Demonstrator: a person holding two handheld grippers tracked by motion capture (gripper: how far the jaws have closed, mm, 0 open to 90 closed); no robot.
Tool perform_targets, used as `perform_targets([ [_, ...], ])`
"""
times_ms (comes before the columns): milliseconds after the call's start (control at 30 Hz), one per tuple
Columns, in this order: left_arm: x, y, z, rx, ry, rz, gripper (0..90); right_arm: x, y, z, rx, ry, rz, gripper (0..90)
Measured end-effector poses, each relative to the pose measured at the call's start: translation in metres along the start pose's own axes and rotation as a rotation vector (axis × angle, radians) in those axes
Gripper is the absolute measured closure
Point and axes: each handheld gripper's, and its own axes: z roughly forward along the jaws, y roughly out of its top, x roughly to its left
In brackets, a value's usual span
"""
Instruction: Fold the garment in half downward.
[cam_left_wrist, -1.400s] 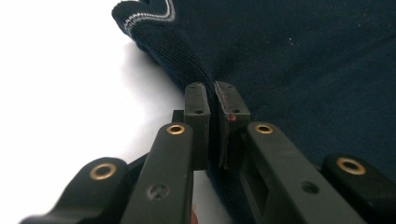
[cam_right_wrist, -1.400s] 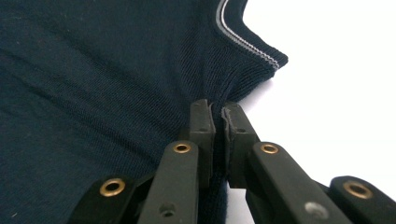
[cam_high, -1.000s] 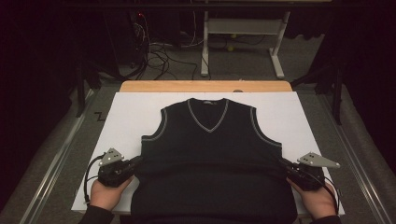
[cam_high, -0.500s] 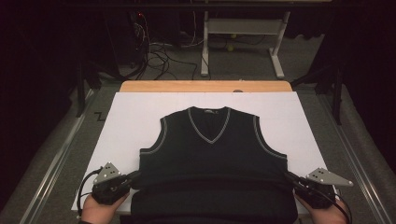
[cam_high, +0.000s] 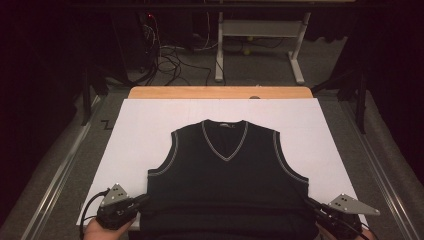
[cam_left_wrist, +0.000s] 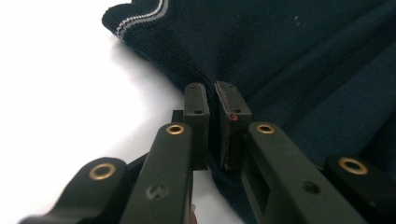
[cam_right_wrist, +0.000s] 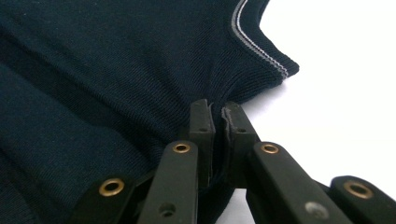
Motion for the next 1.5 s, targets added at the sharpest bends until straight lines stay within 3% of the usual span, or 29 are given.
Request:
perform_targets([
  [233,0.002,-0.002,0.003,0.008,-0.006,-0.004,78.2,0.001,-0.003,0.004,0.004,0.016,0.009,83.3],
  [367,0.006,-0.003,0.001,-0.019,-0.016,-0.033,68.8,-0.001,-0.002,0.004,-0.015,0.016,0.026,71.8],
  [400,0.007,-0.002,0.001,-0.02,-0.016,-0.045,63.6,-0.001,-0.001,0.003,-0.034,0.011,0.043,62.5],
  [433,0.009,-0.002,0.0,-0.024,-0.007,-0.058,63.6,-0.001,-0.001,0.003,-0.034,0.011,0.043,62.5],
  [467,0.01,-0.002,0.0,-0.03,0.004,-0.067,54.3,-0.003,0.001,0.002,-0.058,0.011,0.069,55.9],
  [500,0.011,-0.002,-0.001,-0.039,0.009,-0.077,52.2,-0.004,0.001,0.001,-0.072,0.01,0.076,53.3],
  [533,0.012,-0.002,-0.001,-0.051,0.011,-0.082,52.2,-0.004,0.001,0.001,-0.072,0.01,0.076,53.3],
  [600,0.013,-0.001,-0.003,-0.089,0.032,-0.083,42.8,-0.006,0.002,0.001,-0.099,0.002,0.101,46.1],
  [767,0.017,0.003,-0.003,-0.139,0.051,-0.081,35.4,-0.011,0.006,0.006,-0.134,-0.018,0.106,34.6],
  [867,0.022,0.011,-0.001,-0.144,0.049,-0.079,35.3,-0.015,0.01,0.009,-0.133,-0.029,0.119,29.5],
  [967,0.026,0.023,0.001,-0.162,0.039,-0.102,27.5,-0.021,0.017,0.016,-0.135,-0.035,0.125,20.5],
  [1100,0.026,0.038,0.004,-0.188,0.048,-0.067,23.6,-0.027,0.027,0.023,-0.152,-0.048,0.12,15.0],
  [1300,0.032,0.061,0.01,-0.213,0.039,-0.059,13.6,-0.034,0.046,0.036,-0.162,-0.066,0.114,6.6],
  [1500,0.038,0.081,0.016,-0.222,0.06,-0.042,6.1,-0.04,0.064,0.049,-0.154,-0.075,0.111,0.2],
])
